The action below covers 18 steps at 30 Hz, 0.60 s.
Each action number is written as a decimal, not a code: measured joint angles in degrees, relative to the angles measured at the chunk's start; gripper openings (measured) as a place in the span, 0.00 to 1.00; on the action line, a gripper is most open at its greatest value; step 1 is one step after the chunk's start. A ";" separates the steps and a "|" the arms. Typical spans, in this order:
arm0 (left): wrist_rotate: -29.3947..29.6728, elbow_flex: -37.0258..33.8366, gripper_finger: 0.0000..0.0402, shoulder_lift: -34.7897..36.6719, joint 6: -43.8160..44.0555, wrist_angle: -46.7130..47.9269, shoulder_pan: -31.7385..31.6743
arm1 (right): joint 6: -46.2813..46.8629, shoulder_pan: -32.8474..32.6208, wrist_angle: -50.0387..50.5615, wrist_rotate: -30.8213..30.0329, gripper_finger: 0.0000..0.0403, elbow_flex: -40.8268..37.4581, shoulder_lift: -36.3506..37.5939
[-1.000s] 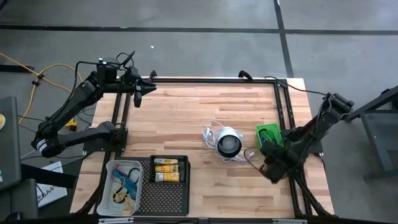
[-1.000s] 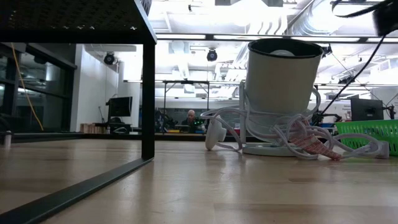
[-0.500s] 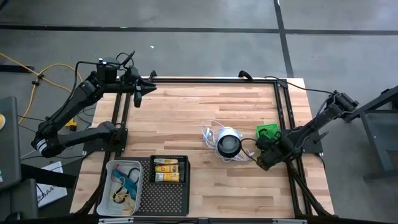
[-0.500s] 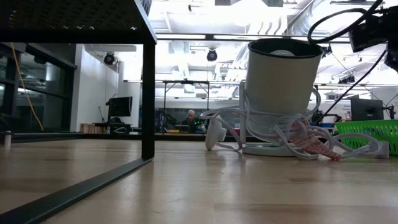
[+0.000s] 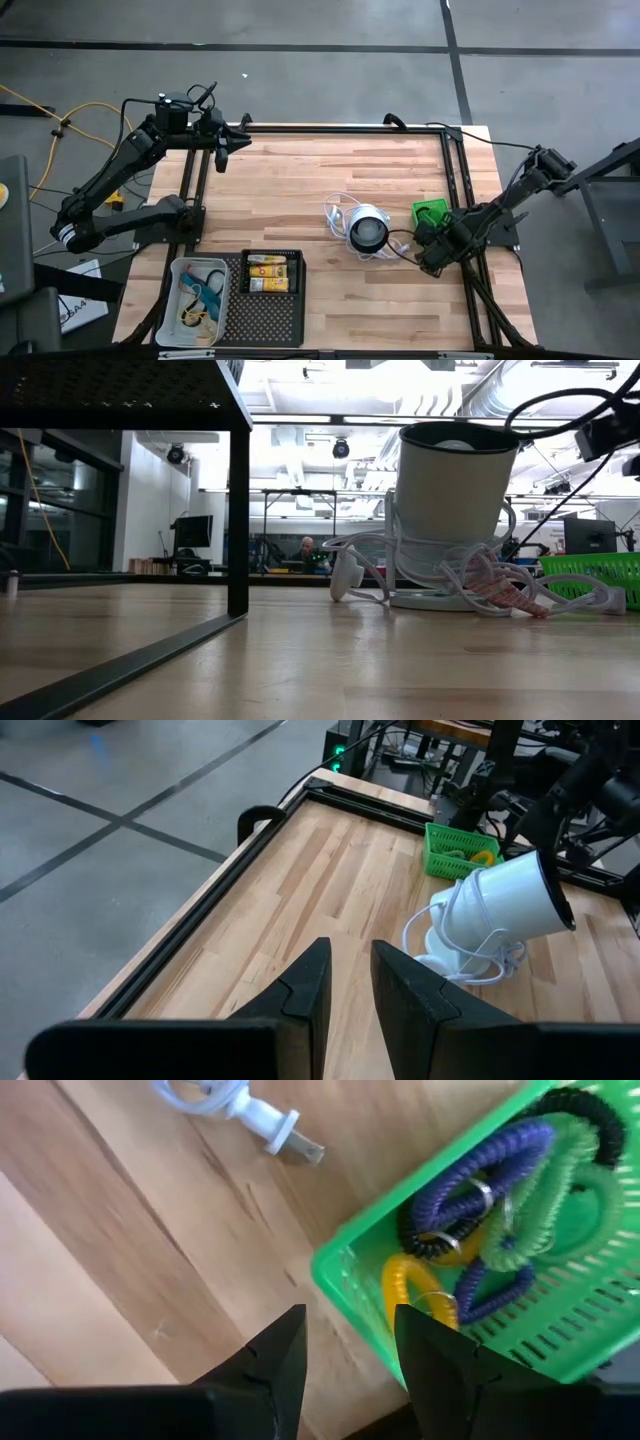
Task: Pick & Place Office Desk Supplies
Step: Put the green bin on the shelf
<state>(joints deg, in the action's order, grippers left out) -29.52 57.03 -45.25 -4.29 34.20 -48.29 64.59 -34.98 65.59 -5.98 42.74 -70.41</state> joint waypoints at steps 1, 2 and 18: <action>0.00 -0.01 0.17 0.00 0.00 0.00 0.00 | -0.21 -0.01 -0.34 0.02 0.35 -0.19 0.00; 0.00 -0.01 0.17 0.00 0.00 0.00 0.00 | -0.37 -0.01 -0.58 0.14 0.35 -0.38 0.00; 0.00 0.00 0.17 0.00 0.00 0.00 0.00 | -4.94 -0.02 -6.04 0.27 0.35 -6.23 0.00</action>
<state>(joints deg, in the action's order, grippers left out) -29.52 57.04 -45.25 -4.29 34.20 -48.29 59.65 -35.00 59.55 -5.71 36.52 -70.41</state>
